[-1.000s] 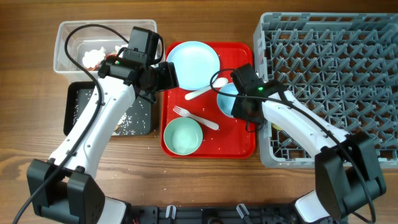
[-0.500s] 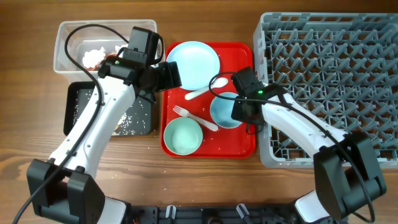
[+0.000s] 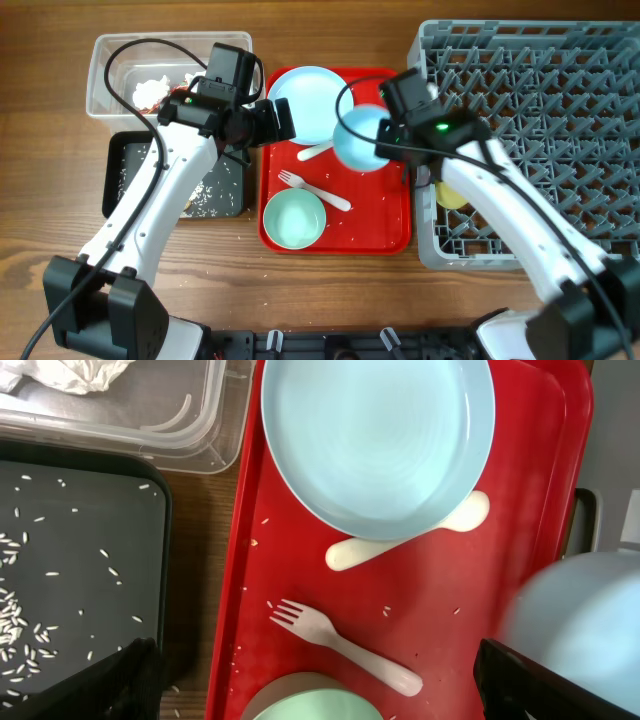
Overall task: Sort waste into correct bins and load items into the dishwasher rack
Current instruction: 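Grasp the light-blue bowl with the right gripper and place it in the rack, then reach the right gripper to the pale-green bowl and grasp its rim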
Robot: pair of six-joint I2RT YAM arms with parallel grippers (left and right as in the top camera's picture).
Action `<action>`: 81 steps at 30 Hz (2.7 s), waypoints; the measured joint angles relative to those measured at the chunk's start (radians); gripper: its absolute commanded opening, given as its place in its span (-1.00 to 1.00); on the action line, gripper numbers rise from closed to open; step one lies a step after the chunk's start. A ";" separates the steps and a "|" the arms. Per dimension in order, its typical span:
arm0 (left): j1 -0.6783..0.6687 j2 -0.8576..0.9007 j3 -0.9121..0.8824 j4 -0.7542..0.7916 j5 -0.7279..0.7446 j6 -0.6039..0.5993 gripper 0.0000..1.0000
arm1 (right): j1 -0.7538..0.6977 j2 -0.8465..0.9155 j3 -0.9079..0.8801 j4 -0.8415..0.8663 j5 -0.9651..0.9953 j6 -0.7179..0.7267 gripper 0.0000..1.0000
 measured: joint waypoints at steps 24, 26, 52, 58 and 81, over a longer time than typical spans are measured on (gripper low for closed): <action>0.000 0.000 0.000 -0.002 -0.006 0.000 1.00 | -0.192 0.404 0.061 1.028 0.981 -1.307 -0.91; 0.000 0.000 0.000 -0.002 -0.006 0.000 1.00 | -0.192 0.418 0.060 1.028 0.985 -1.323 -0.91; 0.000 0.000 0.000 -0.002 -0.007 0.000 1.00 | -0.018 0.370 0.028 0.785 0.639 -1.148 0.99; 0.000 0.000 0.000 -0.002 -0.006 0.000 1.00 | -0.017 0.140 0.028 0.588 0.258 -0.899 0.99; 0.000 0.000 0.000 -0.003 -0.006 0.000 1.00 | 0.205 0.055 -0.352 0.364 -0.608 0.192 -0.01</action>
